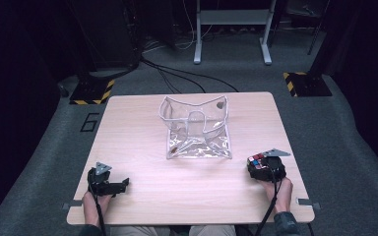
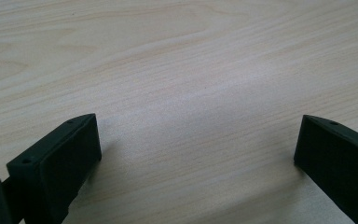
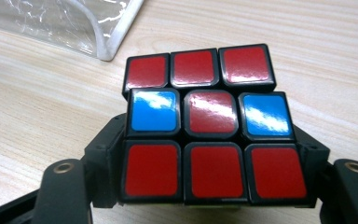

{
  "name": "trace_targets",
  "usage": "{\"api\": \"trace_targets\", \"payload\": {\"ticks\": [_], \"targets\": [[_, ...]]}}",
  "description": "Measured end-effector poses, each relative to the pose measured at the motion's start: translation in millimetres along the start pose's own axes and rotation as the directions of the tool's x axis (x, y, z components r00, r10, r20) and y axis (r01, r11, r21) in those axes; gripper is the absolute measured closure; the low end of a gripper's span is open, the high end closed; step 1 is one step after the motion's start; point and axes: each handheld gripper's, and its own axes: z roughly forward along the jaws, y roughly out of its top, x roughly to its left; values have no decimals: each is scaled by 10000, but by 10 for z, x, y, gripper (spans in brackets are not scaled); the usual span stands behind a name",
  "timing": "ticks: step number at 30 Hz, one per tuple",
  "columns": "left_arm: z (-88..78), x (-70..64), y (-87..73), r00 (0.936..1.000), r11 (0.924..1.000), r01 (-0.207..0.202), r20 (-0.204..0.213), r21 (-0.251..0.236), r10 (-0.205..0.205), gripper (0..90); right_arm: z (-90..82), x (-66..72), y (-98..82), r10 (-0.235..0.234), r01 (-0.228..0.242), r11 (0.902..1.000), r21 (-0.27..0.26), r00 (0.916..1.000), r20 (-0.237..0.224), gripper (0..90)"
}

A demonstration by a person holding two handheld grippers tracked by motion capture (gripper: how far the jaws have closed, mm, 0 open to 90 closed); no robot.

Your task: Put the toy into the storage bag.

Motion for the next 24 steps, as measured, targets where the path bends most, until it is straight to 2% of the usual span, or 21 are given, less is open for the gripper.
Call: {"api": "trace_targets", "payload": {"ticks": [4, 7, 20, 21, 24], "targets": [[0, 0, 0, 10000, 10000, 0, 1, 1, 0, 4, 23, -1, 1, -2, 2, 10000, 61, 10000, 33, 322], [0, 1, 0, 10000, 10000, -3, 0, 3, 3, 4, 30, 13, 1, -253, 254, 9996, 156, 9997, -55, 334], [0, 1, 0, 10000, 10000, 9, -16, 2, -9, 4, 19, 57, 20, -247, 244, 9994, 261, 9996, 126, 336], [0, 1, 0, 10000, 10000, 12, -15, 0, -12, 3, -12, 61, 41, -124, 124, 9998, 123, 9999, 27, 336], [-1, 1, -1, 10000, 10000, 20, -29, -3, -20, 4, -63, 65, 80, -193, 194, 9998, -103, 9998, 42, 336]]}}
